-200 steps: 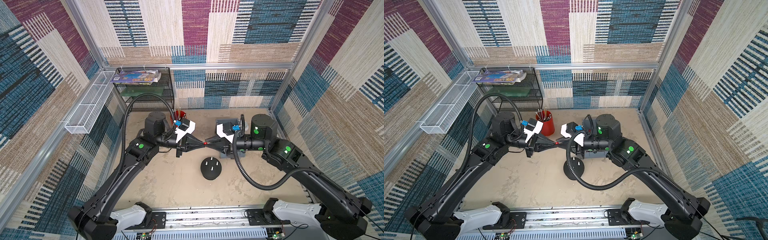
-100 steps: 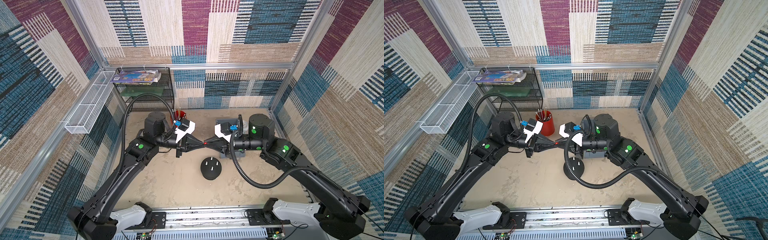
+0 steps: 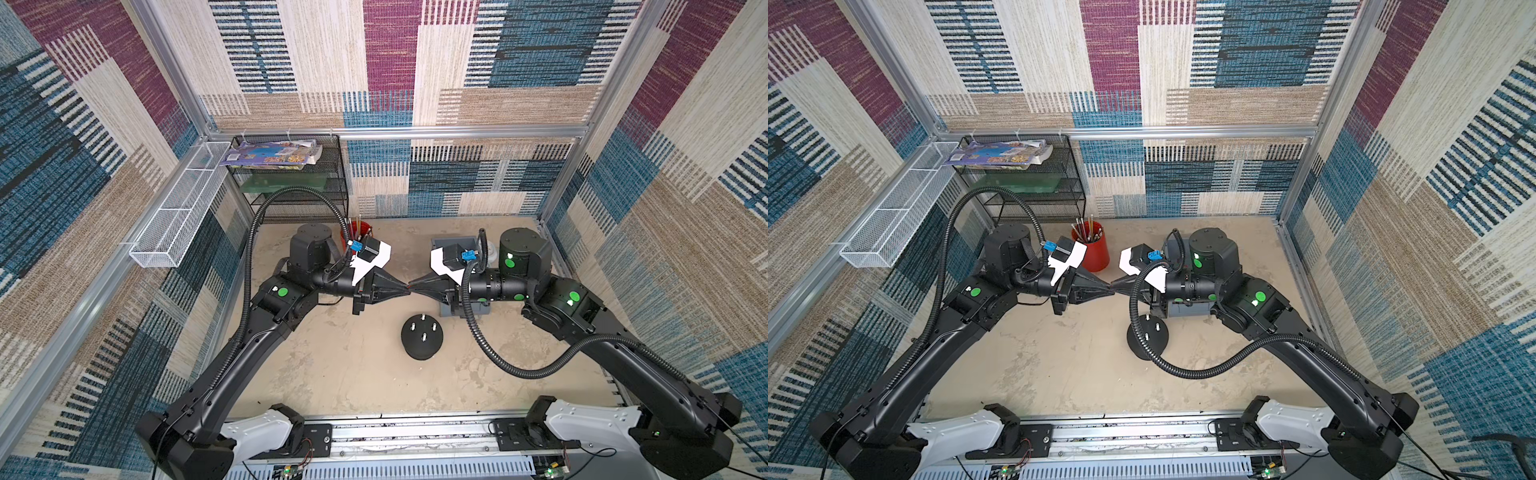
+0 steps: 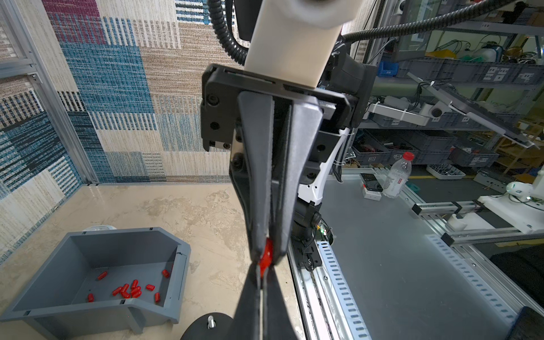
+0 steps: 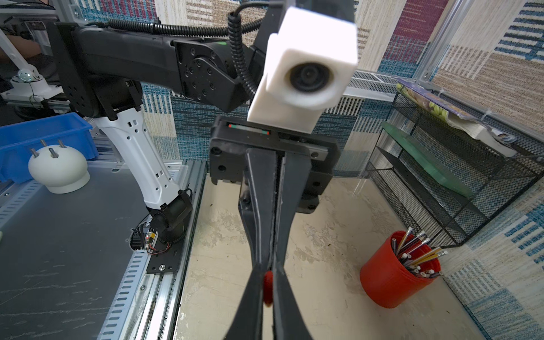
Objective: Cover the protruding screws with screw protection sleeves
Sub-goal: Pick up the screw protection sleeve from the storage box.
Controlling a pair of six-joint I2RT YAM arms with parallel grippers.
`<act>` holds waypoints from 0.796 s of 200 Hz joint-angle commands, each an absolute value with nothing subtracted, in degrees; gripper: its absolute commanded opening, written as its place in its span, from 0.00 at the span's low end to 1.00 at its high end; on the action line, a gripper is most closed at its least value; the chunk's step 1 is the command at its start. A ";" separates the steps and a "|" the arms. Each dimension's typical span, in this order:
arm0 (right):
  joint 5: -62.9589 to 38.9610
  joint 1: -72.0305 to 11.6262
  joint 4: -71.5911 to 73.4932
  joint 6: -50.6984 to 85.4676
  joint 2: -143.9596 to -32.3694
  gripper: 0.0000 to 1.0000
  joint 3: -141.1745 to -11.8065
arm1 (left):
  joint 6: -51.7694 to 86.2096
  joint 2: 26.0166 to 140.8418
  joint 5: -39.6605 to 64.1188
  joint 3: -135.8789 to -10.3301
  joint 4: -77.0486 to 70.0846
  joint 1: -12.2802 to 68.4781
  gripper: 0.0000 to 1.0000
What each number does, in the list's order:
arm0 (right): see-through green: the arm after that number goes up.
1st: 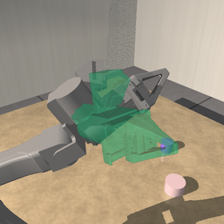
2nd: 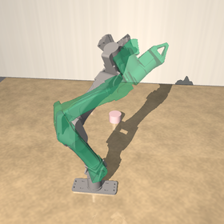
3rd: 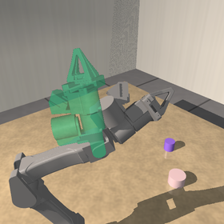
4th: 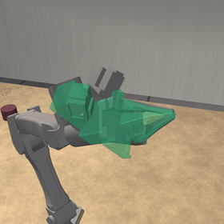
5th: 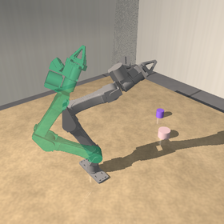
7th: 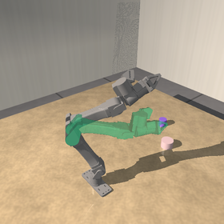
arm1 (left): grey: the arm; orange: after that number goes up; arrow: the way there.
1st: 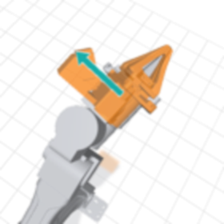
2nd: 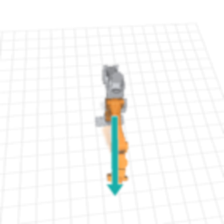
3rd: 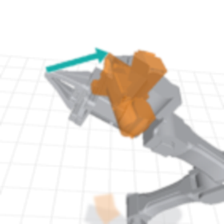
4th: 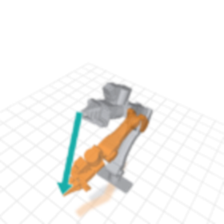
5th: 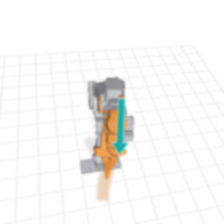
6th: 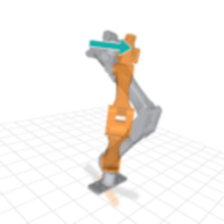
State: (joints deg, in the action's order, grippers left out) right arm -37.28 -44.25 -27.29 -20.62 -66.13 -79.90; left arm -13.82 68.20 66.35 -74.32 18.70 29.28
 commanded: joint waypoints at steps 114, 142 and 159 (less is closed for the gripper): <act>-28.68 -43.15 -18.95 -13.90 -62.64 0.05 -74.33 | -14.76 62.69 52.92 -69.19 13.94 29.27 0.42; -27.29 -39.61 -17.49 -6.06 -62.02 0.06 -70.38 | -15.59 60.01 45.01 -66.78 11.78 29.27 0.42; -26.87 -38.00 -17.07 -1.20 -62.01 0.07 -67.13 | -15.90 58.71 41.88 -65.80 10.84 29.26 0.42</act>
